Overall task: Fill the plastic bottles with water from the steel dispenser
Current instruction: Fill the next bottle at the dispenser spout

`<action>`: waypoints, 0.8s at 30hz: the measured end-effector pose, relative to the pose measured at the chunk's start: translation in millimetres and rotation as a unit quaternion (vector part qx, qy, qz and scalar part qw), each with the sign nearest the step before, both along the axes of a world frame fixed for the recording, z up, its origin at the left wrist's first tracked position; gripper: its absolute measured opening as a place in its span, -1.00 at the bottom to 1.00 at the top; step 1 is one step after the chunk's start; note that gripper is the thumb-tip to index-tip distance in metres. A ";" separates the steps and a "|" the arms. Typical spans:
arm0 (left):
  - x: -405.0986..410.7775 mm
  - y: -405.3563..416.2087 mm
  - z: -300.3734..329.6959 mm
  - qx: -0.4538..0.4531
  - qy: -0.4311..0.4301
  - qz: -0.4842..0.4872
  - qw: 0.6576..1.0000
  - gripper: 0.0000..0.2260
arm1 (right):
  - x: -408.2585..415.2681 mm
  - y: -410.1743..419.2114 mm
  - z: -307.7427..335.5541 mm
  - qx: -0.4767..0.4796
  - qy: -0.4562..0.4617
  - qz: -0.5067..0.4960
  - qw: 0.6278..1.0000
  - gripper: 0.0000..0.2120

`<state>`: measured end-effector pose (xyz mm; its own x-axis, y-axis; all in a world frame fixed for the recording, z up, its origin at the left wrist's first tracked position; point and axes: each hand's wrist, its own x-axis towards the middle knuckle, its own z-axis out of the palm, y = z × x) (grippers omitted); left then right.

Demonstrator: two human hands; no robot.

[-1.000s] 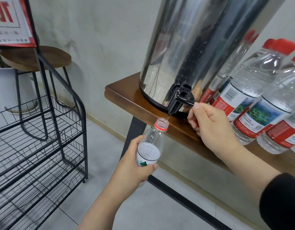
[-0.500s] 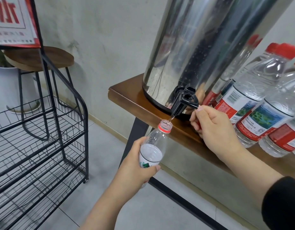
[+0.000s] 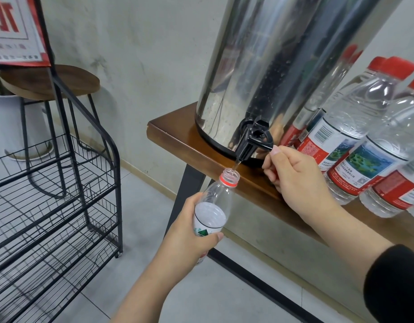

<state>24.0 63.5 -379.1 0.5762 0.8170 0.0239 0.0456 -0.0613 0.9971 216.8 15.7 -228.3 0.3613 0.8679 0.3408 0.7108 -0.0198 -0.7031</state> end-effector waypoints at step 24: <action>0.6 -0.7 0.4 -0.005 0.003 0.000 1.000 -0.27 | -1.5 -1.0 2.0 -0.005 -0.011 -0.003 1.000 -0.59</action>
<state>24.6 62.8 -378.7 0.5763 0.8171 0.0121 0.0514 -0.0511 0.9974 215.3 14.7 -226.3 0.3589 0.8689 0.3408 0.7263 -0.0307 -0.6867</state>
